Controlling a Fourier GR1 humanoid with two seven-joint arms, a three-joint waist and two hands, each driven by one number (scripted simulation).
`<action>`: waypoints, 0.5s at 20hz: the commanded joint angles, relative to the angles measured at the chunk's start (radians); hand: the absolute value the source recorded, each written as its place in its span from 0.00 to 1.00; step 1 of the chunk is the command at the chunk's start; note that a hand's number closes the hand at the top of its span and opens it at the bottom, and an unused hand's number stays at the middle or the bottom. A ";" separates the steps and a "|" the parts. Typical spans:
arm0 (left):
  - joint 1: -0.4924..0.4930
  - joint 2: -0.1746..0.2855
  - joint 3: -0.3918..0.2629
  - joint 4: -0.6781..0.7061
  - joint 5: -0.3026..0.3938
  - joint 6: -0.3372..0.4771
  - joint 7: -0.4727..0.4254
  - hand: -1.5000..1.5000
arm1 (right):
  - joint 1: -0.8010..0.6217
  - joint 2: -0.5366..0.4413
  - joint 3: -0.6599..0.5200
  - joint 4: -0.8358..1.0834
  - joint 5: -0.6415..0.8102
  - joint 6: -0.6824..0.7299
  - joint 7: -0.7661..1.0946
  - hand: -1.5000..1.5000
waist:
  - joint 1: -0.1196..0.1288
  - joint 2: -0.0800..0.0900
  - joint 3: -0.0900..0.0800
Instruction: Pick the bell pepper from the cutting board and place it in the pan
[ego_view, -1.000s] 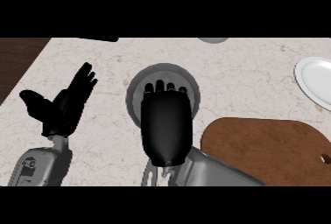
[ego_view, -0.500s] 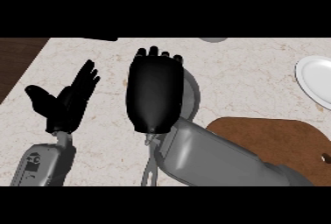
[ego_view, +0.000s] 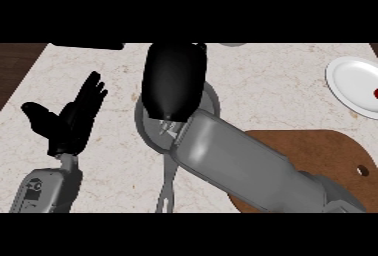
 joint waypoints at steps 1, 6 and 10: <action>-0.001 -0.011 0.003 -0.006 -0.009 0.022 0.005 0.50 | 0.002 0.015 0.000 0.095 -0.016 -0.156 0.148 1.00 | -0.029 0.001 0.002; 0.004 0.014 0.031 -0.020 0.014 0.002 0.020 0.50 | 0.094 0.015 0.024 0.197 -0.038 -0.349 0.038 1.00 | -0.026 0.006 0.002; 0.024 0.040 0.061 0.012 0.031 -0.040 -0.035 0.50 | 0.082 0.015 0.020 0.335 -0.103 -0.433 -0.064 1.00 | -0.023 0.010 0.002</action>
